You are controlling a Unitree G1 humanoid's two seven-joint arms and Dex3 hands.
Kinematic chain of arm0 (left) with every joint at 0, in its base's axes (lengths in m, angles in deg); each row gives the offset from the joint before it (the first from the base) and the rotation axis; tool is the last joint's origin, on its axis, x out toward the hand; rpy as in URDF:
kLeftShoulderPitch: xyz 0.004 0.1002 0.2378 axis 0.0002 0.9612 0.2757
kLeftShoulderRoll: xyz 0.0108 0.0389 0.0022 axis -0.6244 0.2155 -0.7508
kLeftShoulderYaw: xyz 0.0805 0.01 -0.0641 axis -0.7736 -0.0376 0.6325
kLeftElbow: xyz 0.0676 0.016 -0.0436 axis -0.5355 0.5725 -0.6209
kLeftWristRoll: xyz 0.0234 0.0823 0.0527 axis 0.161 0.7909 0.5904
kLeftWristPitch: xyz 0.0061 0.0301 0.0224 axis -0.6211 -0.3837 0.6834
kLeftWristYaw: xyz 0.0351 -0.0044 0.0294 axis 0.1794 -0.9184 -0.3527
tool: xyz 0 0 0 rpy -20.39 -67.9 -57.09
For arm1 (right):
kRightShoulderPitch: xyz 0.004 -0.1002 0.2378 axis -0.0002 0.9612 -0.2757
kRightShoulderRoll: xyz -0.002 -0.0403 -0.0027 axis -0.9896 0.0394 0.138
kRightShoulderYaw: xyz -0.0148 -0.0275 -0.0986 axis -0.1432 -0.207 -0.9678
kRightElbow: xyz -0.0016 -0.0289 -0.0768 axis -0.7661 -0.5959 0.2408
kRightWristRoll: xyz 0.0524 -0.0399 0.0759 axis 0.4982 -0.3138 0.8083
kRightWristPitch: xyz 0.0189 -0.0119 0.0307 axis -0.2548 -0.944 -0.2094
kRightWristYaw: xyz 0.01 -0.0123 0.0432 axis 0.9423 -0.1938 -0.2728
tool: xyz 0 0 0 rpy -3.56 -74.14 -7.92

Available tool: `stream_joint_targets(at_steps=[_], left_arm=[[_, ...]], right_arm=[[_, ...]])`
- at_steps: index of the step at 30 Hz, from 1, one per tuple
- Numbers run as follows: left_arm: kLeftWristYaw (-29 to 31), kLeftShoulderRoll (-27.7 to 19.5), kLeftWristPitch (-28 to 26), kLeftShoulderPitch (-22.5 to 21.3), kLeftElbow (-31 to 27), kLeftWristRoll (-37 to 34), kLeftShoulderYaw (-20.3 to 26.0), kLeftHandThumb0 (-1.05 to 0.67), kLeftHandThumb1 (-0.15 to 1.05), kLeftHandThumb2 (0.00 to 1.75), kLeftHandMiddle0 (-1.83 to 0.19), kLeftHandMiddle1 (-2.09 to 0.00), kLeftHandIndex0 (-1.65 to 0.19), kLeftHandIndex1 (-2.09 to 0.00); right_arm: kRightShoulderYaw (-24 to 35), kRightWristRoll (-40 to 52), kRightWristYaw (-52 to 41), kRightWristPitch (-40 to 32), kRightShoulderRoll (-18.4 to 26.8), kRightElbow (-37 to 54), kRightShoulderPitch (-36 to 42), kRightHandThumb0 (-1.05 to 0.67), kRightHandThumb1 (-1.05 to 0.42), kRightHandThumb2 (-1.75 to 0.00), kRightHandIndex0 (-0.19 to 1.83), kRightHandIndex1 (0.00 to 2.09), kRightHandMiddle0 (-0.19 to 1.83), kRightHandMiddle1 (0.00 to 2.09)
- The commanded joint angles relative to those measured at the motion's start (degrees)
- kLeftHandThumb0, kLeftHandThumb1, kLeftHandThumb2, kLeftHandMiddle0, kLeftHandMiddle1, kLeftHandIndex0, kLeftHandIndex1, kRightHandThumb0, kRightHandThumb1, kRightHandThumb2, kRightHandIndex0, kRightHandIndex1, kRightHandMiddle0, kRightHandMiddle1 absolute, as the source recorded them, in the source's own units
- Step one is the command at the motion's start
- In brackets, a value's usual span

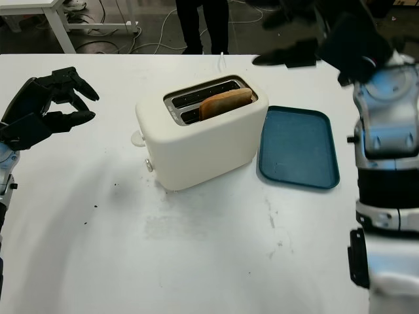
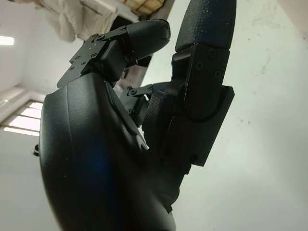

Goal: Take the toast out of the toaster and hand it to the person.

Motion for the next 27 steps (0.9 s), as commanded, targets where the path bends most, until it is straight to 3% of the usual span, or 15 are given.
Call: stream_joint_targets(at_steps=[1,6,9,12,19,27], left_arm=[[-0.33,-0.18,-0.19,0.27,-0.46,-0.01,0.31,-1.05,0.92,0.25,-0.63,-1.36,-0.46,-1.36],[-0.55,-0.18,-0.06,0.32,-0.62,0.11,0.33,-1.05,0.92,0.25,-0.62,-1.37,-0.45,-1.37],[-0.47,-0.06,-0.32,0.4,-0.74,-0.17,0.45,-1.05,0.92,0.25,-0.63,-1.37,-0.45,-1.37],[-0.38,-0.11,-0.08,0.3,-0.63,-0.14,0.4,-1.05,0.92,0.25,-0.62,-1.37,-0.44,-1.37],[-0.39,-0.15,0.22,0.14,-0.27,-0.12,0.41,-1.05,0.92,0.26,-0.62,-1.37,-0.44,-1.37],[-0.38,-0.06,0.59,0.09,0.2,-0.35,0.54,-1.05,0.92,0.25,-0.62,-1.37,-0.43,-1.38]], right_arm=[[-1.84,-1.95,-0.49,3.48,-0.02,-1.93,-2.83,-0.12,-0.42,-0.01,0.59,1.03,0.9,0.23],[-6.37,-7.23,-1.33,9.27,0.13,-6.34,-6.07,-0.23,-0.38,-0.01,0.73,0.86,0.94,0.28],[-8.2,-8.37,-2.65,13.6,-0.15,-9.41,-6.95,-0.14,-0.39,-0.01,0.78,0.76,0.94,0.25],[-9.86,-9.73,-3.44,15.68,-0.66,-11.84,-7.35,-0.19,-0.4,0.0,0.82,0.69,0.95,0.23],[-12.66,-11.72,-5.49,19.89,-1.09,-16.6,-7.15,-0.4,-0.51,-0.03,0.82,0.59,0.93,0.17],[-14.17,-15.21,-8.36,19.03,0.24,-15.26,-5.68,-0.53,-0.65,-0.04,0.71,0.54,0.85,0.1]])
